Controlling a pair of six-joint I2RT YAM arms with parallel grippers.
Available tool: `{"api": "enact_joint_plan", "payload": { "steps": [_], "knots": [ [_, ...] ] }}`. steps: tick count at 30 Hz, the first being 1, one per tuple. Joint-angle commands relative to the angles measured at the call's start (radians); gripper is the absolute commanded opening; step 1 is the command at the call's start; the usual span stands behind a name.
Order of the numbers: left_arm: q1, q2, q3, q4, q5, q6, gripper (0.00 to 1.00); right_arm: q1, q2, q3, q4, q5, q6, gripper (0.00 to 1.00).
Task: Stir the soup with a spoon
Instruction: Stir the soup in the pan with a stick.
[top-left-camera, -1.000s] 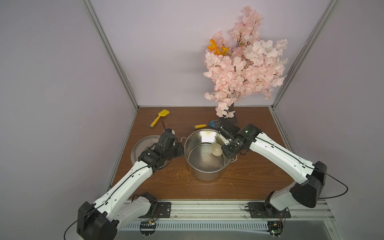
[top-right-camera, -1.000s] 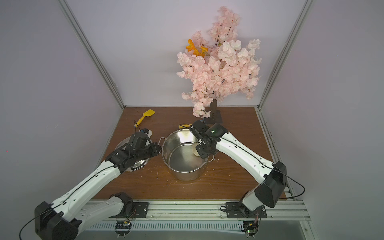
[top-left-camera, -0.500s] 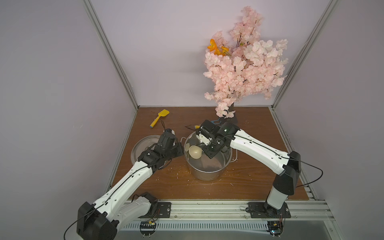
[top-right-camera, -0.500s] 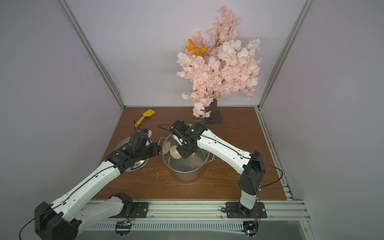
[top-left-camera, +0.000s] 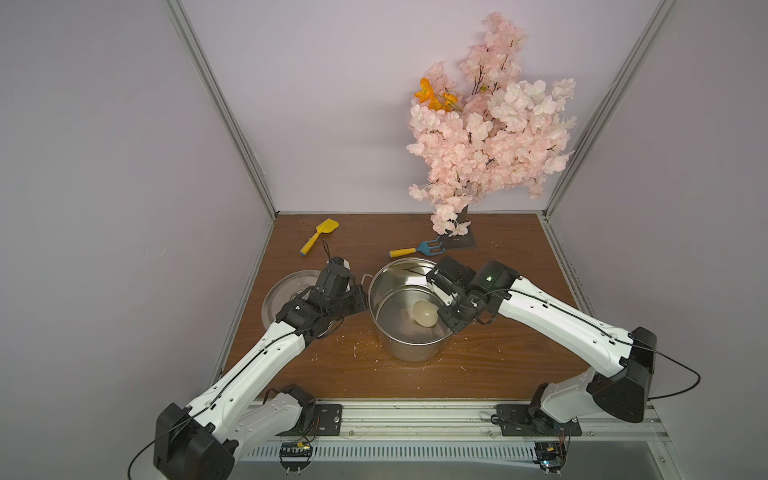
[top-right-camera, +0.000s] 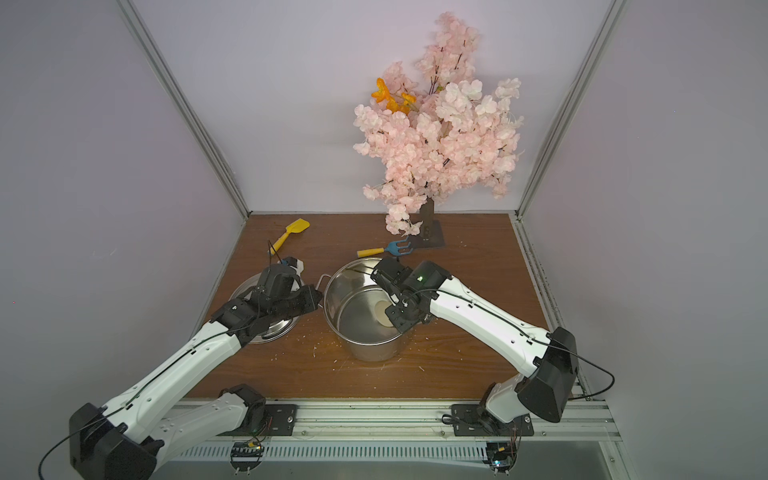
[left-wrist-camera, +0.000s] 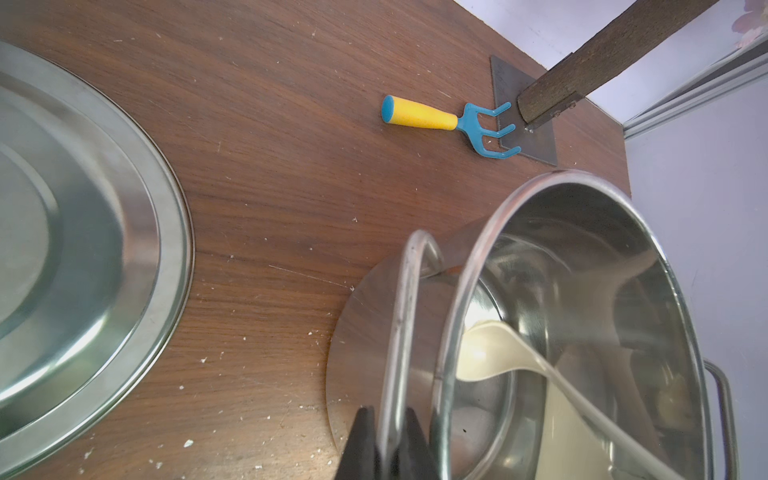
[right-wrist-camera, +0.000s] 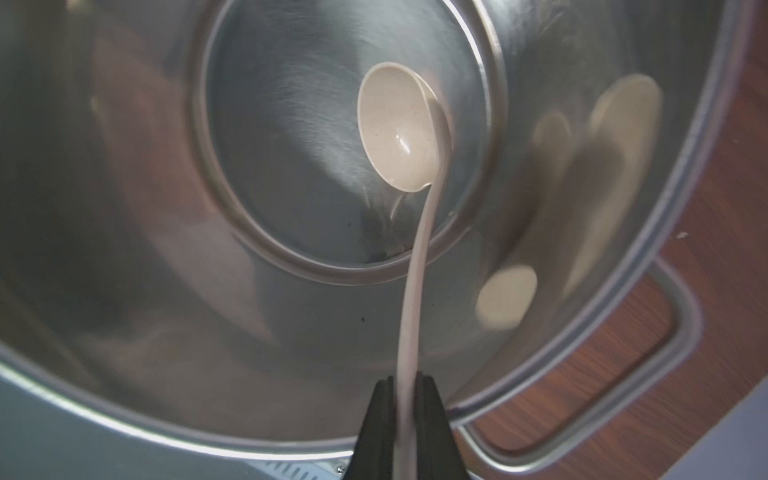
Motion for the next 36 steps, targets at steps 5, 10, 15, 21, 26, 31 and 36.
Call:
{"api": "enact_joint_plan", "payload": {
  "steps": [5, 10, 15, 21, 26, 31, 36],
  "knots": [
    [0.008, -0.008, -0.002, -0.025, 0.011, 0.052, 0.03, -0.051, 0.136, 0.178, 0.037, 0.051, -0.001, 0.0],
    [0.006, -0.007, -0.007, -0.026, 0.013, 0.054, 0.03, -0.017, 0.254, 0.312, 0.087, -0.055, -0.026, 0.0],
    [0.007, -0.007, -0.013, -0.026, 0.01, 0.052, 0.03, 0.082, 0.299, 0.368, 0.101, -0.134, -0.063, 0.0],
    [0.006, -0.006, -0.005, -0.025, 0.007, 0.058, 0.04, 0.148, 0.189, 0.227, 0.101, -0.173, -0.05, 0.0],
    [0.007, -0.004, -0.003, -0.025, 0.007, 0.06, 0.03, 0.132, 0.069, 0.073, 0.052, -0.069, -0.002, 0.0],
    [0.007, -0.013, -0.004, -0.025, 0.008, 0.058, 0.04, 0.017, 0.006, 0.002, 0.033, 0.028, 0.026, 0.0],
    [0.007, -0.018, -0.008, -0.025, 0.013, 0.057, 0.04, -0.05, 0.06, 0.083, 0.056, 0.067, 0.018, 0.0]
  ]
}}
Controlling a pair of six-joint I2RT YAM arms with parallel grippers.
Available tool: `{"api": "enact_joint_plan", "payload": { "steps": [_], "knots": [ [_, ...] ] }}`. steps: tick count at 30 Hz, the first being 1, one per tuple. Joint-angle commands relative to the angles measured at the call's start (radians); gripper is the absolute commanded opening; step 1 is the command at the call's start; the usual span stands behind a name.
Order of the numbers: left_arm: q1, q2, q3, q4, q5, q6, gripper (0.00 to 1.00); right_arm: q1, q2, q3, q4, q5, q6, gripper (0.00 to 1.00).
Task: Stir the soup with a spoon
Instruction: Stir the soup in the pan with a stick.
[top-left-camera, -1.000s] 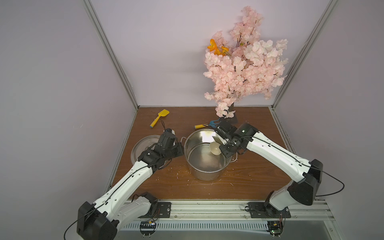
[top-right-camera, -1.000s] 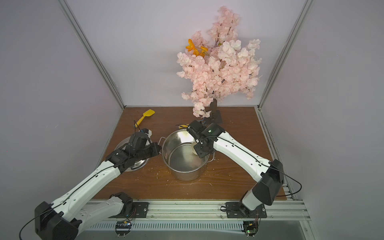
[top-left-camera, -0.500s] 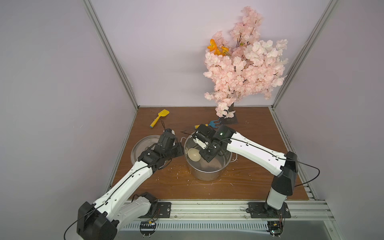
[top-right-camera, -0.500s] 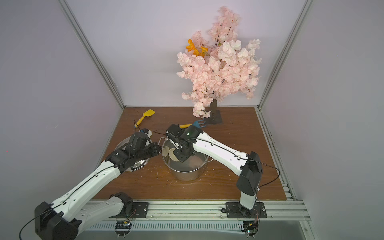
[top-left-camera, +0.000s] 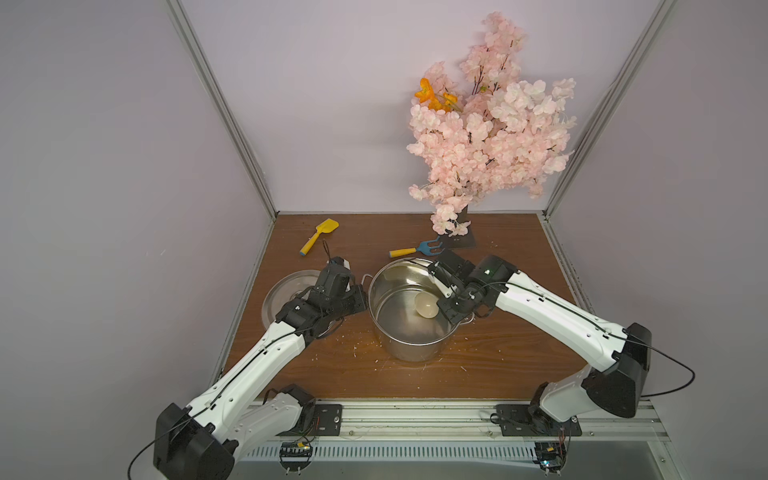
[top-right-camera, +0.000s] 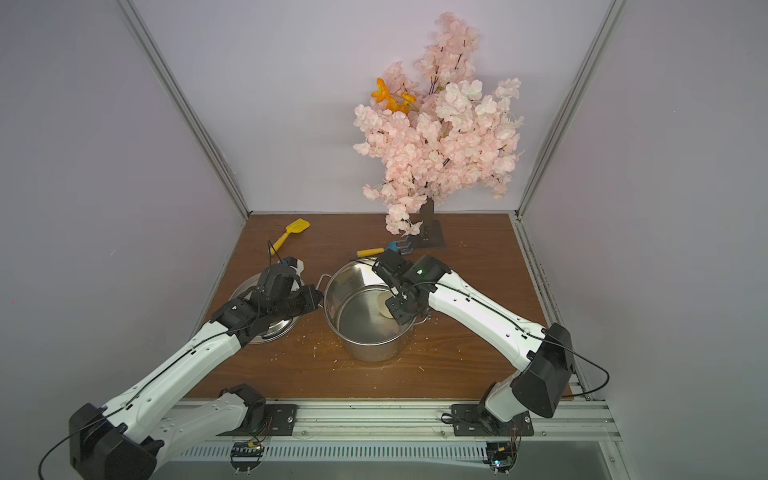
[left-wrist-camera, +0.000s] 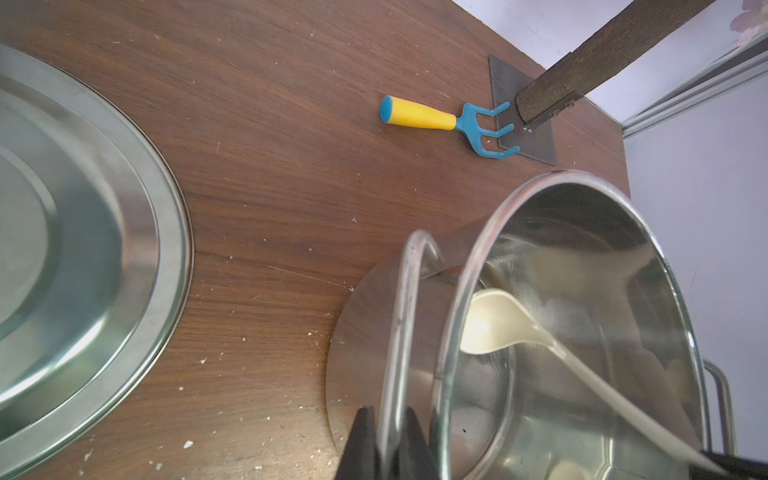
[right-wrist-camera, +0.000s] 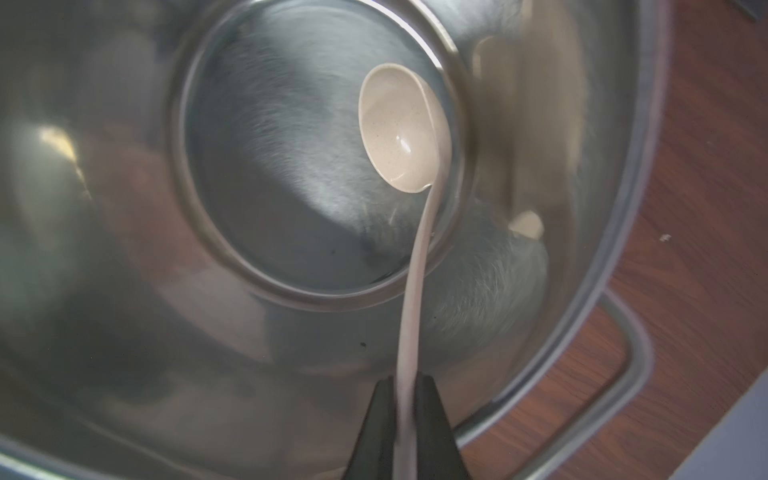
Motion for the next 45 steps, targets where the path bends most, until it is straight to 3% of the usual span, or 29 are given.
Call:
{"api": "enact_joint_plan", "payload": {
  "steps": [1, 7, 12, 17, 20, 24, 29, 31, 37, 45],
  "knots": [
    [0.006, -0.016, -0.008, -0.025, 0.004, 0.051, 0.04, -0.008, 0.047, 0.078, 0.026, 0.047, 0.004, 0.0],
    [0.006, -0.016, -0.019, -0.027, 0.004, 0.045, 0.04, 0.017, 0.188, 0.258, 0.074, -0.081, -0.024, 0.0],
    [0.007, -0.014, -0.018, -0.026, 0.002, 0.043, 0.04, 0.096, 0.235, 0.33, 0.106, -0.184, -0.04, 0.0],
    [0.006, -0.01, -0.012, -0.025, 0.001, 0.045, 0.04, 0.142, 0.14, 0.195, 0.127, -0.23, -0.04, 0.0],
    [0.006, -0.015, -0.01, -0.026, 0.003, 0.045, 0.04, 0.14, 0.021, 0.035, 0.122, -0.185, -0.015, 0.0],
    [0.006, -0.023, -0.009, -0.026, 0.001, 0.041, 0.05, 0.09, -0.092, -0.083, 0.111, -0.122, 0.018, 0.0],
    [0.006, -0.027, -0.007, -0.027, 0.013, 0.041, 0.11, 0.021, -0.163, -0.101, 0.185, -0.163, 0.027, 0.0],
    [0.006, -0.032, -0.004, -0.027, 0.01, 0.039, 0.19, 0.011, -0.178, -0.085, 0.211, -0.165, 0.048, 0.0],
    [0.006, -0.044, 0.019, -0.03, 0.024, 0.036, 0.59, -0.024, -0.252, -0.044, 0.221, -0.157, 0.094, 0.0],
    [0.006, -0.062, 0.074, -0.05, 0.024, 0.041, 0.85, -0.118, -0.432, -0.076, 0.25, -0.252, 0.118, 0.0]
  ]
}}
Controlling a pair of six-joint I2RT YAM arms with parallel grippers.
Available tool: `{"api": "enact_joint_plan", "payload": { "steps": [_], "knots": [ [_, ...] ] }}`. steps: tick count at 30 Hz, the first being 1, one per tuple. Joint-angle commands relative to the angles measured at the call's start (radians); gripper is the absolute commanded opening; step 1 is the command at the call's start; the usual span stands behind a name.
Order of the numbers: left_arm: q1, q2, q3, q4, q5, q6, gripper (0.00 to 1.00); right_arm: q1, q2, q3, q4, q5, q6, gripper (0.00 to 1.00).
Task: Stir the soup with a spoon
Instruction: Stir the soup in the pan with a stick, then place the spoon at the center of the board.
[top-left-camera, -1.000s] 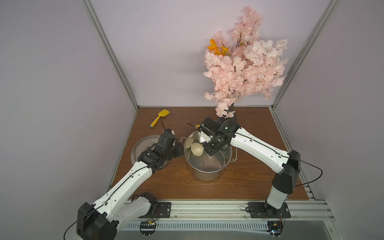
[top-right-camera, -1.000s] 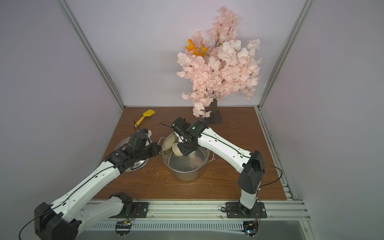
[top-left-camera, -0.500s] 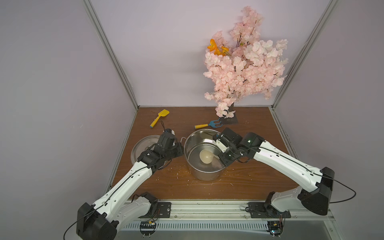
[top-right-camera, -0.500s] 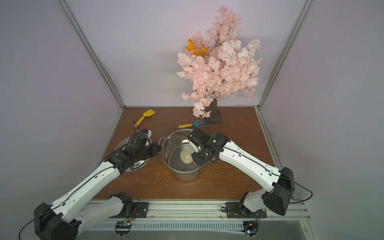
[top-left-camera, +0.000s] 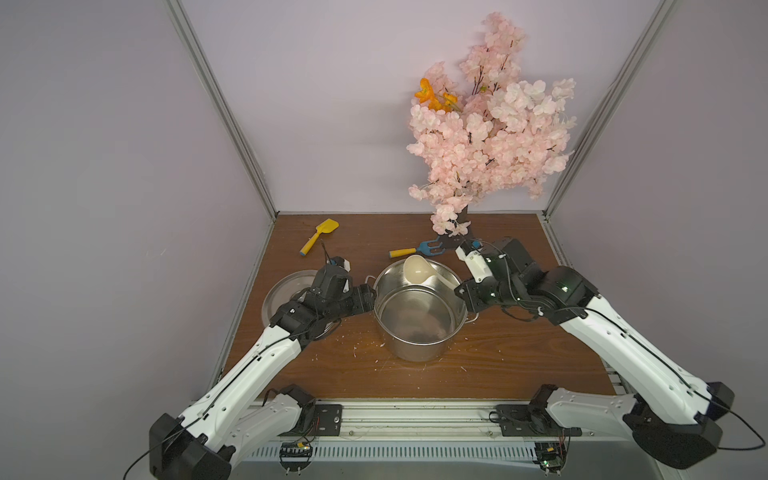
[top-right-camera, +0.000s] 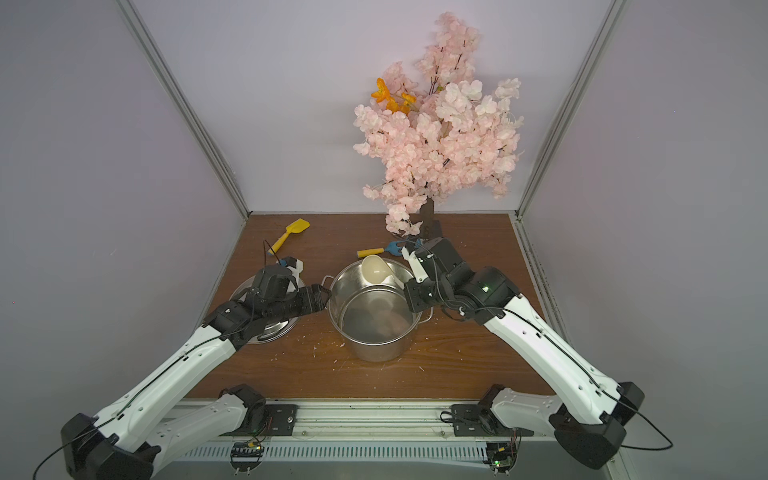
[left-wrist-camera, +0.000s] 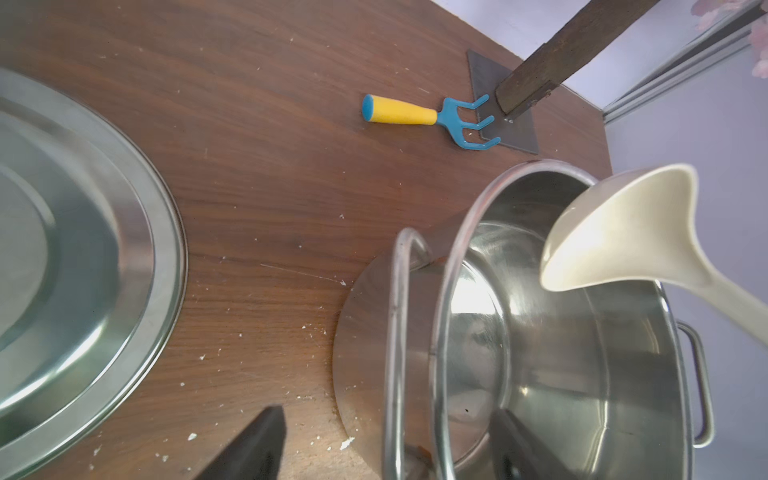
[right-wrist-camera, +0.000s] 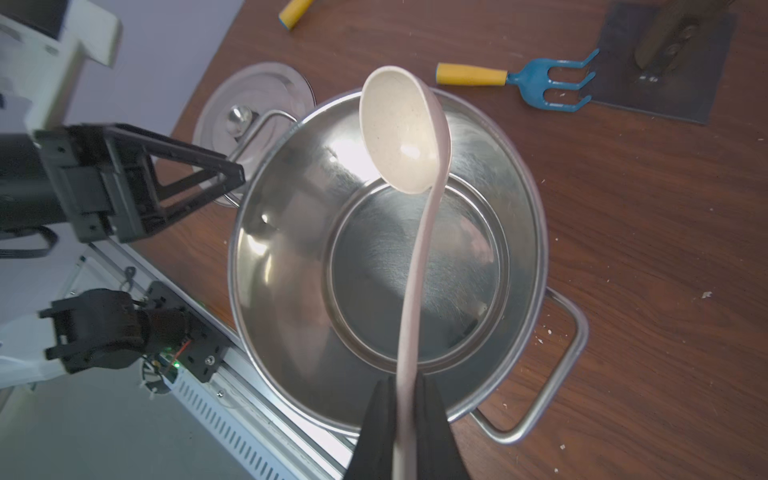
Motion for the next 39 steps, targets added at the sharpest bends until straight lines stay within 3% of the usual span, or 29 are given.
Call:
{"api": "enact_joint_plan", "payload": {
  "steps": [1, 9, 18, 22, 29, 34, 39],
  "knots": [
    [0.002, -0.02, 0.056, -0.02, -0.002, 0.016, 0.86, -0.034, -0.08, -0.014, 0.052, -0.051, 0.037, 0.0],
    [0.001, -0.087, 0.111, -0.077, -0.112, 0.04, 0.99, -0.156, -0.321, -0.227, 0.251, 0.037, 0.208, 0.0],
    [0.001, -0.211, 0.082, -0.079, -0.267, 0.051, 0.97, -0.208, -0.591, -0.553, 0.44, 0.301, 0.414, 0.0],
    [0.001, -0.24, 0.052, -0.079, -0.317, 0.056, 0.97, -0.22, -0.652, -0.728, 0.577, 0.332, 0.487, 0.0],
    [0.005, -0.246, -0.005, -0.077, -0.391, 0.042, 0.97, -0.315, -0.587, -1.07, 0.911, 0.177, 0.598, 0.0],
    [0.007, -0.263, -0.043, -0.074, -0.453, 0.042, 0.97, -0.361, -0.499, -1.216, 1.07, 0.183, 0.597, 0.0],
    [0.01, -0.283, -0.082, -0.073, -0.493, 0.042, 0.97, -0.393, -0.417, -1.28, 1.121, 0.147, 0.603, 0.25]
  ]
}}
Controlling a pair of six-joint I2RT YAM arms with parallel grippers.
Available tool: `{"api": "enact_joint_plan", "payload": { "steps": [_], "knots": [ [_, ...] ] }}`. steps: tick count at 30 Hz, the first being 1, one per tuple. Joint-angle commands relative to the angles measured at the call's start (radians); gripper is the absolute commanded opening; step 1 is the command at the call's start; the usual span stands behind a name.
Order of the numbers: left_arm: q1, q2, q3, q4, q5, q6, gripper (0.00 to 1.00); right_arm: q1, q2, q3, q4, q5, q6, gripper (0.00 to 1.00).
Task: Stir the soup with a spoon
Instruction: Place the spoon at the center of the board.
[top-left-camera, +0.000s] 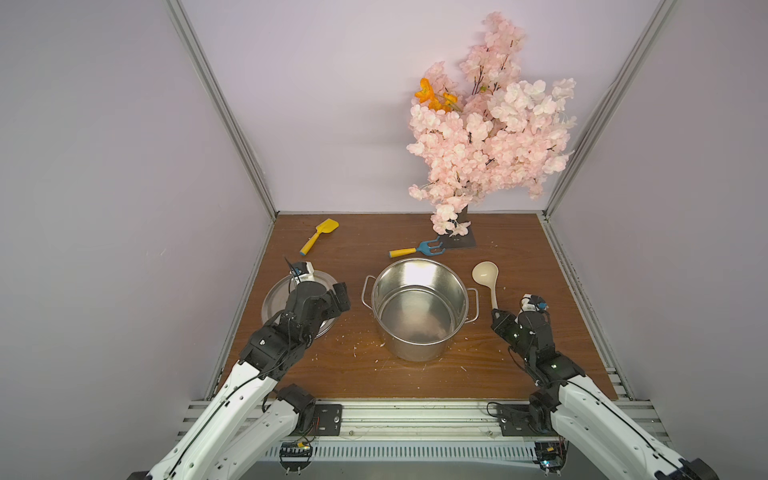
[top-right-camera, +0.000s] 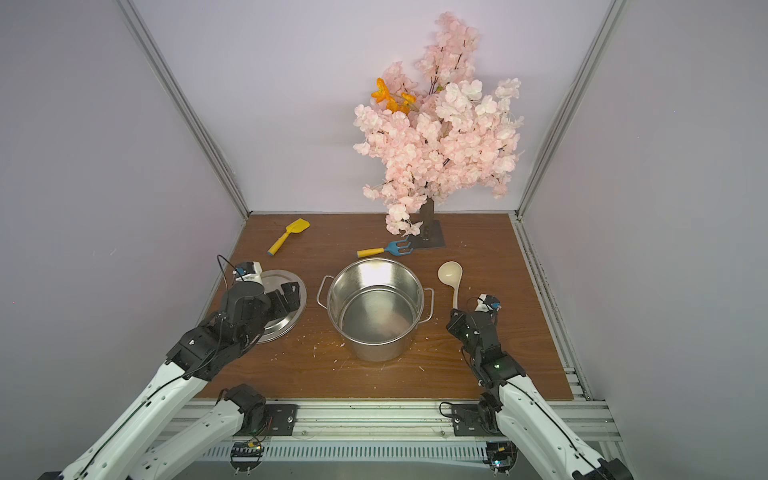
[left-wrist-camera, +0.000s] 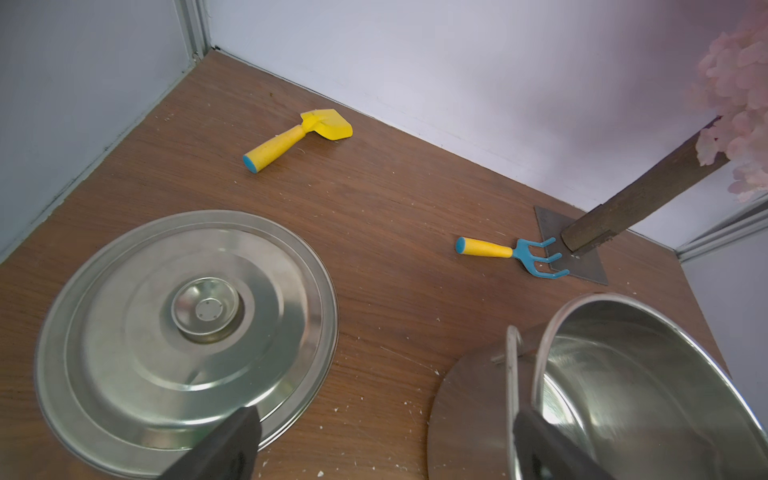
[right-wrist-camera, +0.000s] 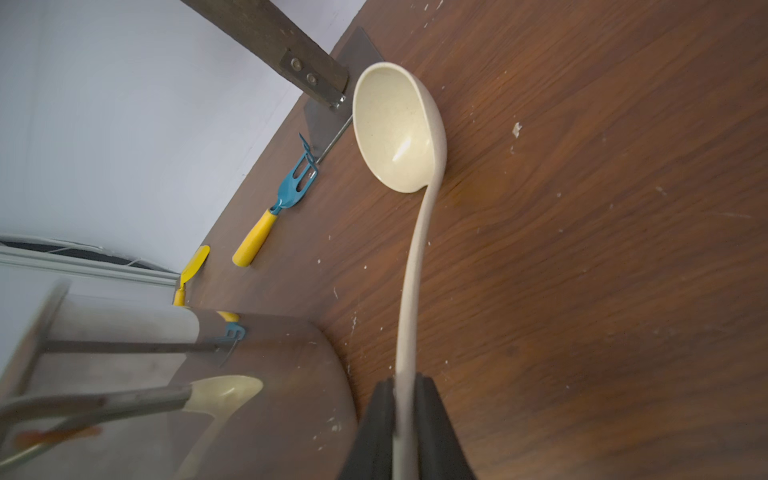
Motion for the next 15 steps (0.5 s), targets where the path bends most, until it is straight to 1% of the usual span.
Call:
{"api": "enact_joint_plan", "payload": {
  "steps": [1, 4, 7, 10, 11, 12, 15],
  "knots": [
    [0.011, -0.019, -0.024, -0.006, -0.064, 0.004, 0.97, -0.012, 0.028, -0.029, 0.05, -0.022, 0.012, 0.3],
    [0.014, -0.03, -0.051, -0.001, -0.083, -0.004, 0.97, -0.026, 0.015, -0.012, -0.013, -0.005, -0.014, 0.45],
    [0.016, -0.035, -0.075, 0.003, -0.117, -0.008, 0.97, -0.041, -0.01, 0.032, -0.098, 0.018, -0.058, 0.63],
    [0.018, -0.047, -0.109, 0.03, -0.165, -0.001, 0.97, -0.06, -0.038, 0.104, -0.2, 0.066, -0.117, 0.76],
    [0.019, -0.052, -0.122, 0.048, -0.183, 0.009, 0.97, -0.067, -0.049, 0.133, -0.232, 0.091, -0.136, 0.85],
    [0.021, -0.058, -0.139, 0.07, -0.204, 0.016, 0.97, -0.071, -0.059, 0.162, -0.254, 0.121, -0.16, 0.98],
    [0.036, -0.076, -0.213, 0.182, -0.287, 0.051, 0.97, -0.079, -0.085, 0.248, -0.274, 0.276, -0.257, 0.99]
  ]
}}
